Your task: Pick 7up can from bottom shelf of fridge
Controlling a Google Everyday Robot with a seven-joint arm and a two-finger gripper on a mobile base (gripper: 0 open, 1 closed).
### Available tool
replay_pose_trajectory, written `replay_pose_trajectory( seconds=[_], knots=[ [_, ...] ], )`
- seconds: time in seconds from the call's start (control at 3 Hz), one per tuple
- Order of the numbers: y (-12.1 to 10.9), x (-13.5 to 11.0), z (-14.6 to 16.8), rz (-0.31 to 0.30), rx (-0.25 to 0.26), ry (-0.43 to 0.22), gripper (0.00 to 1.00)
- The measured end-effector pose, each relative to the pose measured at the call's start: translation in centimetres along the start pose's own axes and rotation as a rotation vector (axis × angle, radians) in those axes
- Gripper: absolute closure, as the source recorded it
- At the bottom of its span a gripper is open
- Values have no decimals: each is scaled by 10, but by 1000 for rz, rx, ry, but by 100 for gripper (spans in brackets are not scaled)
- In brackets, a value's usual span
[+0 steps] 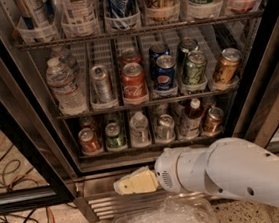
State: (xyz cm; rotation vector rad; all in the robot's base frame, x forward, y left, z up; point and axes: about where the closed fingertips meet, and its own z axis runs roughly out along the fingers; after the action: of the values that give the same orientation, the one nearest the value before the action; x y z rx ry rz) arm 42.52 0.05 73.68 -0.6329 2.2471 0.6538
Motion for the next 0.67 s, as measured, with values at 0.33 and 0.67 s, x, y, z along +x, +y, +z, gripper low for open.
replay_pose_trajectory(
  seconds=[0.33, 0.67],
  knots=[
    [0, 0, 0, 0, 0, 0, 0],
    [-11, 4, 9, 27, 47, -28, 0]
  ],
)
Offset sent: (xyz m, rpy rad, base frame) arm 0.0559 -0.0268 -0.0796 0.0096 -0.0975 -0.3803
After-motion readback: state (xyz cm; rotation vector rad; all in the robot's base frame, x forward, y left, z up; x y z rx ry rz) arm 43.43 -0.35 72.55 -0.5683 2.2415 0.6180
